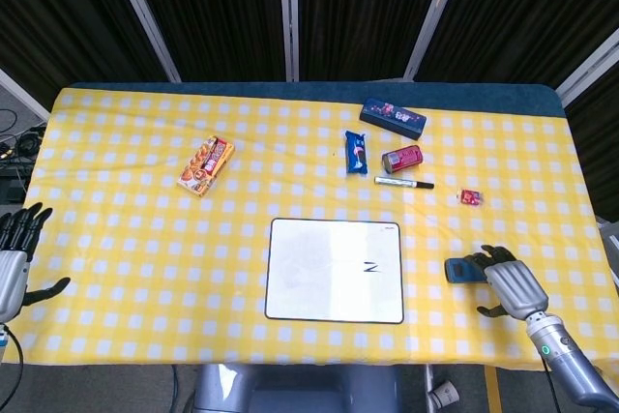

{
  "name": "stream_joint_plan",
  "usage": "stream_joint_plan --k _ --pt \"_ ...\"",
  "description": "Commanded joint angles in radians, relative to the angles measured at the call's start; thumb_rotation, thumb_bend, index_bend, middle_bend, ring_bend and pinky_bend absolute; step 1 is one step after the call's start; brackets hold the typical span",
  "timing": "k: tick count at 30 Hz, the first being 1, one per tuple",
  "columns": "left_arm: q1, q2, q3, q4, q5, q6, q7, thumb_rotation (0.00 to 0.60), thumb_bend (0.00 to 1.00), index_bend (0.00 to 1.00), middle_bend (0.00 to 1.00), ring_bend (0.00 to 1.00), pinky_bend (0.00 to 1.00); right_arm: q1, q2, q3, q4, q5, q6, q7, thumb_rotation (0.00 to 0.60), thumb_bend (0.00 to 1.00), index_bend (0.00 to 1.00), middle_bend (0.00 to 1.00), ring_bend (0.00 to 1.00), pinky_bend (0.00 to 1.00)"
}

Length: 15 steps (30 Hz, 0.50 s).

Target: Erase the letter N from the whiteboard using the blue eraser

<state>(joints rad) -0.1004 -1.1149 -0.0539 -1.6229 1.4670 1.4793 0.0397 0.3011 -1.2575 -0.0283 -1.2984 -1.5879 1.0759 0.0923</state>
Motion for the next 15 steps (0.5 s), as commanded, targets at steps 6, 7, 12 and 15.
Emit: stream_joint_plan --k 6,7,12,15 --pt "0.008 0.006 0.001 0.004 -0.001 0.008 -0.011 0.6 0.0 0.0 0.0 0.0 0.0 0.025 -0.039 0.02 0.038 0.016 0.006 -0.005 0.6 0.0 0.25 0.27 0.16 0.23" --pt "0.009 0.006 0.002 0.004 0.0 0.008 -0.011 0.6 0.0 0.0 0.0 0.0 0.0 0.03 -0.043 0.023 0.041 0.023 -0.002 -0.008 0.6 0.0 0.26 0.27 0.16 0.23" --pt "0.009 0.006 0.003 0.005 0.002 0.008 -0.011 0.6 0.0 0.0 0.0 0.0 0.0 0.04 -0.055 0.024 0.053 0.044 -0.023 -0.019 0.6 0.0 0.28 0.3 0.19 0.27" --pt "0.008 0.005 0.001 0.004 0.003 0.008 -0.01 0.6 0.0 0.0 0.0 0.0 0.0 0.044 -0.066 0.021 0.068 0.057 -0.039 -0.024 0.6 0.0 0.31 0.34 0.23 0.28"
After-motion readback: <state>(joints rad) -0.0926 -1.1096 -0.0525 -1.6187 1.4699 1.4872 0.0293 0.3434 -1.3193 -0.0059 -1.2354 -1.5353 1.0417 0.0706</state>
